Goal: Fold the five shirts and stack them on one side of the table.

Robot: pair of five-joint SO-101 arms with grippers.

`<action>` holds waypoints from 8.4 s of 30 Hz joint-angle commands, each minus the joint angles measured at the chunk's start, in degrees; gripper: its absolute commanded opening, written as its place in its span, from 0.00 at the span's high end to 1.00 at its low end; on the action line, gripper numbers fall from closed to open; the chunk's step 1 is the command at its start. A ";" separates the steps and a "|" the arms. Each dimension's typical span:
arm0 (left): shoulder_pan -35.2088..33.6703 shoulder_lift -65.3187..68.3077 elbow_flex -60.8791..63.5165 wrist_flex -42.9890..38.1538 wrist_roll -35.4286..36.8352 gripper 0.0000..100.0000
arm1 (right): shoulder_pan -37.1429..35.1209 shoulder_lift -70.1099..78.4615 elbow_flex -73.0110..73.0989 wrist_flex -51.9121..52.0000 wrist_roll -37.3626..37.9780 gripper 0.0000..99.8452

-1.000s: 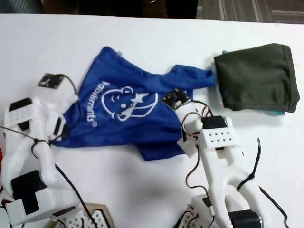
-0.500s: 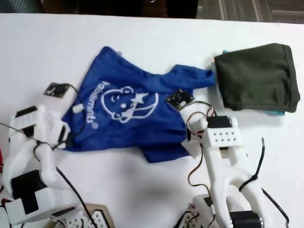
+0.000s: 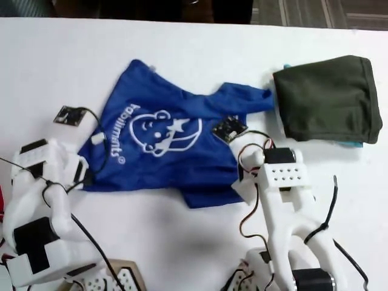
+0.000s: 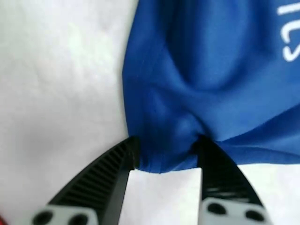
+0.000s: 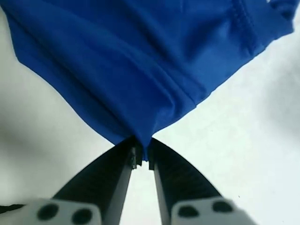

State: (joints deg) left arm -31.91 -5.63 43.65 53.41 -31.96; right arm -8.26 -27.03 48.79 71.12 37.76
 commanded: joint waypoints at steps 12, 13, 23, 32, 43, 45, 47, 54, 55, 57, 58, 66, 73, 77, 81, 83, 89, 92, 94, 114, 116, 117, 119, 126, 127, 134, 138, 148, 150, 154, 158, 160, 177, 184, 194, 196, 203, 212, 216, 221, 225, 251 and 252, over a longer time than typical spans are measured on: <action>-2.64 -0.18 0.04 -1.93 0.62 0.78 | 0.31 -2.07 -1.32 0.66 0.35 0.98; -2.64 0.00 0.31 -2.20 0.62 0.78 | 0.31 -2.07 -1.32 0.66 0.35 0.98; -2.37 10.11 -8.57 6.59 0.53 0.78 | 0.31 -2.07 -1.32 0.48 0.35 0.98; 0.88 11.16 -9.36 9.93 0.44 0.99 | 0.31 -5.49 -1.49 0.66 0.35 0.98; 7.21 10.99 -9.80 10.37 4.66 0.97 | -0.22 -16.13 3.08 -2.59 -3.34 0.98; 7.30 10.99 -9.98 11.34 6.33 0.97 | -0.31 -16.75 4.57 -3.56 -3.34 0.98; 7.30 10.99 -11.38 13.01 6.95 0.97 | -0.31 -17.01 5.10 -3.74 -3.34 0.98; 7.30 11.08 -15.60 16.35 6.86 0.97 | -0.75 -16.48 7.91 -3.65 -3.16 0.98; 7.30 11.25 -15.60 16.35 6.86 0.97 | -1.63 -16.57 9.05 -3.47 -3.34 0.96; 7.30 11.34 -15.60 16.00 6.95 0.97 | -3.65 -17.01 11.08 -3.03 -3.43 0.91; 7.30 11.34 -15.60 16.00 6.95 0.97 | -4.88 -17.10 11.34 -2.24 -3.43 0.88; 7.30 11.43 -14.29 13.36 6.86 0.97 | -9.27 -17.10 3.34 8.13 -3.43 0.82; 7.30 11.43 -11.74 10.02 6.86 0.97 | -13.14 -16.48 6.42 7.43 -3.43 0.82; 7.30 11.43 -11.56 9.41 7.03 0.97 | -16.04 -16.48 9.49 5.67 -3.43 0.81; 7.38 11.25 -11.56 9.58 7.03 0.97 | -15.87 -16.40 10.64 5.58 -3.43 0.74; 7.38 11.16 -11.56 9.85 7.12 0.97 | -15.87 -16.40 11.25 4.79 -3.43 0.73; 7.30 11.08 -12.00 9.93 7.21 0.97 | -15.96 -16.40 13.80 1.45 -2.90 0.75; 7.38 11.08 -12.00 9.93 7.30 0.97 | -15.87 -16.40 15.30 -0.84 -2.90 0.75; 7.30 11.08 -12.00 9.93 7.30 0.97 | -15.78 -16.40 17.05 -2.77 -2.90 0.75; 7.03 11.08 -12.00 9.93 7.30 0.97 | -11.21 -0.40 19.60 -13.85 -2.90 0.75; 7.03 11.08 -12.09 9.93 7.30 0.97 | -11.30 1.80 18.29 -13.49 -2.90 0.75; 7.03 11.08 -12.09 9.93 7.30 0.97 | -11.30 2.42 18.02 -13.49 -2.90 0.75; 7.03 11.08 -12.09 9.76 7.30 0.97 | -11.30 2.68 17.93 -13.49 -2.90 0.78; 7.21 11.08 -12.09 9.76 7.21 0.97 | -10.86 -3.03 17.76 -13.85 -3.43 0.96; 7.21 11.08 -12.09 9.76 7.21 0.97 | -10.86 -4.53 17.76 -13.76 -3.43 0.97; 7.30 11.08 -12.09 9.85 7.21 0.97 | -11.03 -11.38 17.76 -9.45 -3.43 0.90; 7.30 11.08 -12.09 9.67 7.21 0.97 | -11.21 -11.65 17.76 -8.92 -3.16 0.78; 7.30 11.08 -12.09 9.67 7.21 0.97 | -11.38 -11.65 17.58 -10.07 -3.34 0.76; 7.30 11.08 -12.09 9.58 7.21 0.97 | -12.79 -11.65 17.58 -10.24 -3.34 0.76; 7.30 11.08 -12.09 9.58 7.21 0.97 | -16.92 -11.65 17.58 -10.15 -3.43 0.76; 7.30 11.08 -12.09 9.58 7.21 0.97 | -17.89 -11.65 17.58 -10.15 -3.43 0.76; 7.38 11.08 -12.09 9.49 7.21 0.97 | -17.80 -11.65 17.76 -10.15 -3.43 0.76; 7.38 11.08 -12.09 9.85 7.12 0.97 | -17.71 -11.65 18.11 -12.18 -3.08 0.98; 7.38 11.08 -12.00 9.93 7.03 0.97 | -17.63 -11.56 20.40 -11.74 -3.25 0.89; 7.38 11.08 -12.00 9.93 7.03 0.97 | -17.63 -11.56 20.92 -12.44 -2.99 0.89; 7.38 11.08 -12.00 9.93 7.12 0.97 | -17.63 -11.47 21.10 -13.67 -2.99 0.89; 7.38 11.08 -12.00 10.02 6.95 0.97 | -17.63 -5.41 19.52 -16.75 -2.90 0.98; 7.30 10.99 -22.55 23.12 7.03 0.97 | -8.84 -11.65 3.43 -9.98 -3.34 0.98; 7.38 10.99 -33.54 32.35 7.12 0.97 | -5.14 -14.99 -5.45 -7.16 -3.34 0.98; 7.38 10.99 -52.00 46.86 7.12 0.97 | -2.51 -16.40 -14.33 -6.90 -3.34 0.98; 5.98 8.35 -61.85 48.97 9.14 0.97 | -1.54 -16.66 -20.48 -6.99 -3.34 0.98; 9.76 -40.88 -63.52 42.55 19.43 0.97 | -1.10 -16.75 -69.98 11.91 -3.34 0.98; 9.76 -41.67 -63.52 42.29 19.43 0.97 | -1.10 -16.75 -71.91 13.05 -3.34 0.98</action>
State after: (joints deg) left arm -22.15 -44.75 -17.89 97.80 -13.23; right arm -9.93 -42.33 -17.05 82.02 34.77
